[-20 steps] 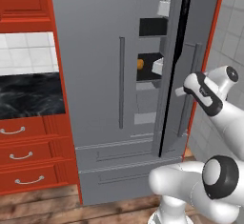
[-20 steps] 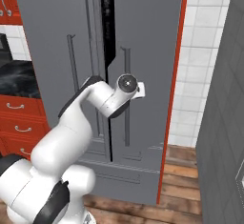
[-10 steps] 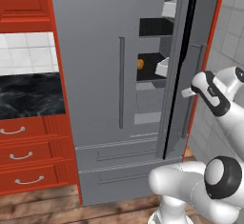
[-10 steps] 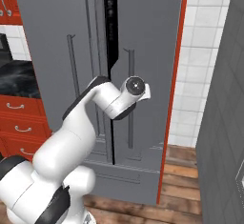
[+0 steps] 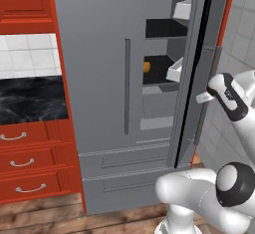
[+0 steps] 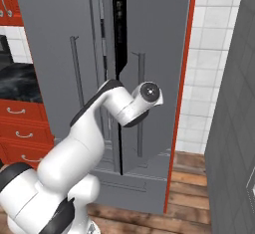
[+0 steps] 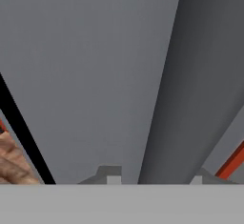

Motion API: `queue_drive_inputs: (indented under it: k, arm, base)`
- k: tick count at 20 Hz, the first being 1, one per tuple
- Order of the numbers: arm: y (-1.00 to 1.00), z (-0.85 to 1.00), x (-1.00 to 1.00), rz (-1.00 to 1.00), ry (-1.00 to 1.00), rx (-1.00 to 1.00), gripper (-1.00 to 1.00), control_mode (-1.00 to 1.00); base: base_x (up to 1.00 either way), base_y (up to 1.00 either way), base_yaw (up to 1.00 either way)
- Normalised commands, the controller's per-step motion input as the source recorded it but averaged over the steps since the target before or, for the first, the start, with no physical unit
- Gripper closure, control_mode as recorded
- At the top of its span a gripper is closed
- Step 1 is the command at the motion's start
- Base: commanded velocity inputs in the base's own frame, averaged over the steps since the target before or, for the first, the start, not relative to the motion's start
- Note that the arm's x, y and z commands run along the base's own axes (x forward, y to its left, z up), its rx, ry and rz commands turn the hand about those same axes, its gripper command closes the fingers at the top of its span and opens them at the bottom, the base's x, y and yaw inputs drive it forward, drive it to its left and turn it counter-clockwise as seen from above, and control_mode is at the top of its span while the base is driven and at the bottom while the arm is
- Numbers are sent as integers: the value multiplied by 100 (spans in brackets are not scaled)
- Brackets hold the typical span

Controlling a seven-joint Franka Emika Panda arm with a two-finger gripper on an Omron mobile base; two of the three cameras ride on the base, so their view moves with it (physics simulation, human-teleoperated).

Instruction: Gather the onion and potato from the fridge and place them on a tray on the dining counter. Then gather the steak and fish from the fridge and place them on the other tray.

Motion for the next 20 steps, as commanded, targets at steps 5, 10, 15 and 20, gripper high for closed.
queue_drive_inputs:
  k: [5,10,15,20]
  arm:
    - [-15,0,-5,3,0,0,100,-100]
    - [-2,0,-1,0,0,0,-100,-100]
    - [-4,0,-18,0,-1,0,-100,-100]
    - [-28,-4,-31,0,-2,-3,-100,-100]
  base:
    - [0,0,0]
    - [0,0,0]
    - [0,0,0]
    - [0,0,0]
